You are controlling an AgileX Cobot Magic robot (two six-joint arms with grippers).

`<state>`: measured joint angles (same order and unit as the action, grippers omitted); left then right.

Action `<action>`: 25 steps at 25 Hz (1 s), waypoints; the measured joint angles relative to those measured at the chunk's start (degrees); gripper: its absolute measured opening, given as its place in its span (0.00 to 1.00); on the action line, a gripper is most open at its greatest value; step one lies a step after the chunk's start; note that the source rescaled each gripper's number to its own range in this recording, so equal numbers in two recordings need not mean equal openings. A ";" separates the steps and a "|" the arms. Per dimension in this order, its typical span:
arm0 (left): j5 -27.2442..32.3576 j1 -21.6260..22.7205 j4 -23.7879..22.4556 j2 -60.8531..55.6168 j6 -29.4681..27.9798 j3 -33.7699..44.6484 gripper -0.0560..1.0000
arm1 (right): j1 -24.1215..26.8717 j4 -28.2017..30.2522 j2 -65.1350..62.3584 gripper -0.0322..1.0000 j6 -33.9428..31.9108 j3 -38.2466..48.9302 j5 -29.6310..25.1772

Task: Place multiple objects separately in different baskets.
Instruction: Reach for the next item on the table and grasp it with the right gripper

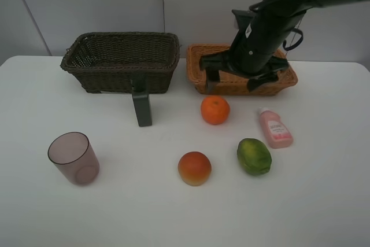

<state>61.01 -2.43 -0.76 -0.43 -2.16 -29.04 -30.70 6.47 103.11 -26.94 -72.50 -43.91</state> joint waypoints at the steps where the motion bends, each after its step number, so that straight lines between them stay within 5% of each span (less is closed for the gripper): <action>1: 0.00 0.00 0.00 0.00 0.00 0.00 1.00 | -0.58 0.00 0.27 0.92 -0.19 -0.07 0.54; 25: 0.00 0.00 0.00 0.00 0.00 0.00 1.00 | -4.40 18.20 8.00 0.96 -24.57 4.10 14.09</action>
<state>61.01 -2.43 -0.76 -0.43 -2.16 -29.04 -35.10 24.67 111.11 -51.51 -68.39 -29.82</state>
